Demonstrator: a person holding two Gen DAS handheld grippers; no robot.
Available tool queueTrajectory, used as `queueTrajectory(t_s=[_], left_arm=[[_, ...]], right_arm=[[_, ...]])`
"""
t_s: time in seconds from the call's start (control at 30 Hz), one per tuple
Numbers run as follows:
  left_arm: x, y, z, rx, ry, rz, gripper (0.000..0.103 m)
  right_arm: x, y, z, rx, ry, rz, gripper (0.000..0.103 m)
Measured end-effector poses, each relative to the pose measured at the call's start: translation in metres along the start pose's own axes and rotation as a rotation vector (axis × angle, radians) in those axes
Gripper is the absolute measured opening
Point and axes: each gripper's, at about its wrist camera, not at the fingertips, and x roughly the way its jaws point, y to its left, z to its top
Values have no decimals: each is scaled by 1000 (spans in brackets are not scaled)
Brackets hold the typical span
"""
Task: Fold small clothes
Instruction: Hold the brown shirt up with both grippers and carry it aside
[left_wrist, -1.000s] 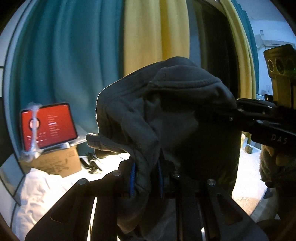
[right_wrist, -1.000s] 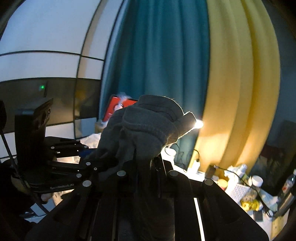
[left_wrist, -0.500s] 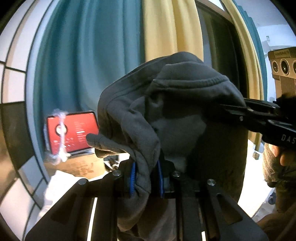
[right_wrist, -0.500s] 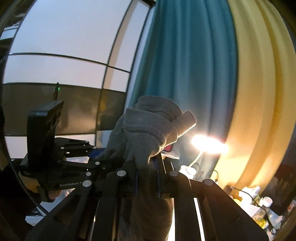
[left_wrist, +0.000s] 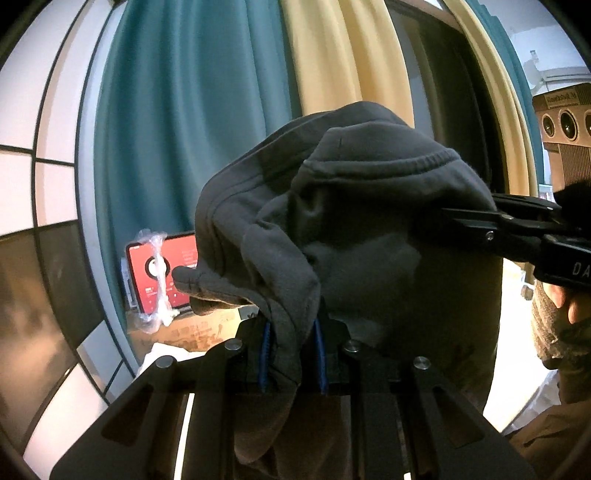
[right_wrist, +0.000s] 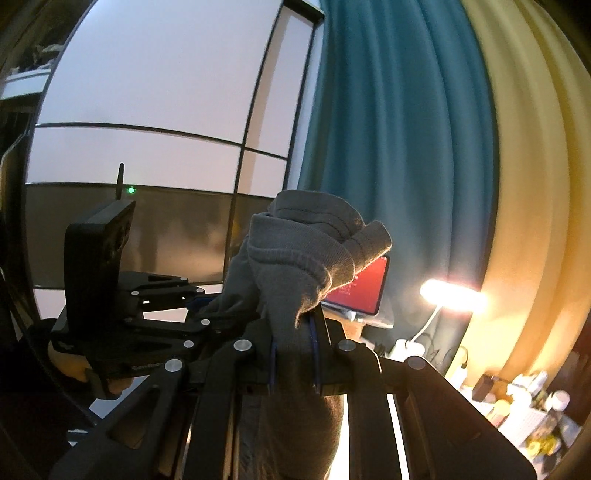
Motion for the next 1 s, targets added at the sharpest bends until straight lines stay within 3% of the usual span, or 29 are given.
queueTrajectory(t_s=[0.37, 1.0], left_arm=[[45, -5, -15, -24, 122, -41, 18], [124, -18, -27, -29, 252, -100, 18]], right_arm=[[34, -12, -31, 13, 112, -68, 15], [77, -75, -79, 142, 226, -118, 15]])
